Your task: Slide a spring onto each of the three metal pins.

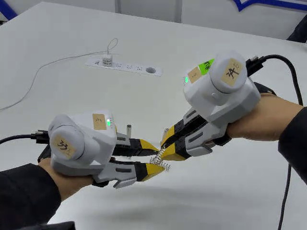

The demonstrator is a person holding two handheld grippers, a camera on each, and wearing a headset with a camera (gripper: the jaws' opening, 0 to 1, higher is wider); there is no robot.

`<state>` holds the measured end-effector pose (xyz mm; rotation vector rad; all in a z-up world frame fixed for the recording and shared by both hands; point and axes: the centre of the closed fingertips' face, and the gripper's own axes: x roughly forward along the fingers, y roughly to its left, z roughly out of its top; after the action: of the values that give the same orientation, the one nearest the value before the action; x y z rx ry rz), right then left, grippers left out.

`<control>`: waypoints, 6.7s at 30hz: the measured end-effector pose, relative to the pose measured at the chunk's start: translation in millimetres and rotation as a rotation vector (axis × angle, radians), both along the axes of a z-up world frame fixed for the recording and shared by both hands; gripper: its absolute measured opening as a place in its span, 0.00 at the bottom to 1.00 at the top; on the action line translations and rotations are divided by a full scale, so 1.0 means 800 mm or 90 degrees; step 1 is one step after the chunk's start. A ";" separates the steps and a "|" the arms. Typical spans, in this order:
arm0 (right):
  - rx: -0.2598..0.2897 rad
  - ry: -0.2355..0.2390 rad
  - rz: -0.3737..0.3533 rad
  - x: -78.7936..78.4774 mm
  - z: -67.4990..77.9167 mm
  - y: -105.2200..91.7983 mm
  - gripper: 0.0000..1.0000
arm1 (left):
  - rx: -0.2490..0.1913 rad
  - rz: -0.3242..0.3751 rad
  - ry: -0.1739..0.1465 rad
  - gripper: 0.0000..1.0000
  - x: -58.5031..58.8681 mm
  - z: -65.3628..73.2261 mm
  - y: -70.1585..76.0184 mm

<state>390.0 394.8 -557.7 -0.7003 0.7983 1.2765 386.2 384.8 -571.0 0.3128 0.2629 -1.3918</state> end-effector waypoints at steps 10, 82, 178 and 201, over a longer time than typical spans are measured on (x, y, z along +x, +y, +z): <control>-0.046 -0.009 -0.039 0.018 0.003 -0.044 0.12 | -0.005 0.033 0.018 0.28 0.008 -0.002 0.022; -0.203 0.023 -0.197 0.117 -0.082 -0.169 0.12 | -0.014 0.175 0.065 0.59 0.038 -0.013 0.102; -0.149 0.051 -0.137 0.078 -0.148 -0.006 0.16 | -0.010 0.165 0.061 0.57 0.033 -0.012 0.095; -0.129 0.056 -0.160 0.078 -0.148 0.000 0.12 | -0.007 0.158 0.062 0.56 0.031 -0.015 0.088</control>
<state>452.2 394.7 -676.0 -0.6845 1.0631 1.0137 411.0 455.1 -582.7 0.1951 0.3619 -1.1643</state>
